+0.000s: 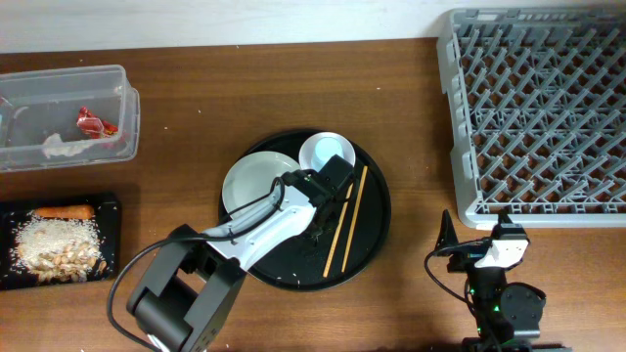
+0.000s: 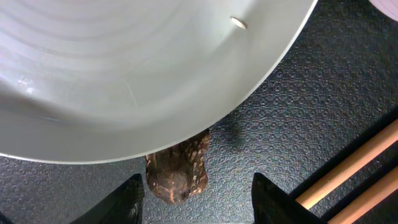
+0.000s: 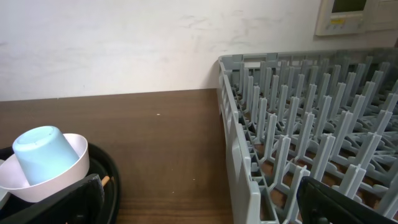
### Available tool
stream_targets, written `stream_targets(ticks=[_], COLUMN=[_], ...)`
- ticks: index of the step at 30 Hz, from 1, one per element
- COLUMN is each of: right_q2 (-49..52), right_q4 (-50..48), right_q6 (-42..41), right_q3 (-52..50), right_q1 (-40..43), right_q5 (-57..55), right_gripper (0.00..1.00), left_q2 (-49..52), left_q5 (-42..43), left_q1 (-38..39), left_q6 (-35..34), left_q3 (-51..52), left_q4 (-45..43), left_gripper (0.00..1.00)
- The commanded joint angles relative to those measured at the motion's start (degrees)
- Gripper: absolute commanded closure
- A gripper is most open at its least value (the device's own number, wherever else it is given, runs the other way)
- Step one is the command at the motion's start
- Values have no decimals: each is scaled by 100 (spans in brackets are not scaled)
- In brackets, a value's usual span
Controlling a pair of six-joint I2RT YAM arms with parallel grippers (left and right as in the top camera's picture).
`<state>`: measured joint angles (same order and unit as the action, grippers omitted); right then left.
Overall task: Sort waste into correct bins and load items into the dishwasher rack
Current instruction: 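Reach the left gripper to the brown shell near the chopsticks, then grasp the brown shell with the left gripper and lift it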
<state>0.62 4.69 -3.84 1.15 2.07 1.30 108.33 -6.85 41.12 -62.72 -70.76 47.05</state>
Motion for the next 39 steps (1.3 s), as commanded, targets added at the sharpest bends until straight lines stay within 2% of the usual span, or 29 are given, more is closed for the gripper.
stream_targets(ticks=[1,5,13,15,20,22,29,31,35,39], right_q2=[-42,-42,-42,-42,-42,-42,-42,-42,-42,-42], right_q4=[-17,-17,-17,-17,-17,-17,-17,-17,-17,-17], right_q6=[37,37,37,37,37,37,37,37,37,37], right_q3=[-83,-83,-83,-83,-83,-83,-83,-83,-83,-83], right_q1=[26,26,26,26,26,26,26,26,26,26], right_q5=[-52,-52,-50,-52,-52,-52,-50,-52,-52,-52], right_gripper=[2,2,2,2,2,2,2,2,2,2], left_q2=[74,74,74,74,74,74,74,72,24,-411], left_q5=[-103,-168,-518,-501,-457,-431,-420,-144,962,1425], left_q1=[-2,-7,-20,-17,-17,13,175,175,175,175], left_q6=[-116,-533,-540,-542,-540,-542,-540,-529,-179,7], left_q3=[55,282,409,409,409,409,409,409,372,369], left_q4=[55,-33,-291,-313,-310,-310,-286,-238,-199,-72], left_gripper=[48,48,48,55,60,67,78,81,83,85])
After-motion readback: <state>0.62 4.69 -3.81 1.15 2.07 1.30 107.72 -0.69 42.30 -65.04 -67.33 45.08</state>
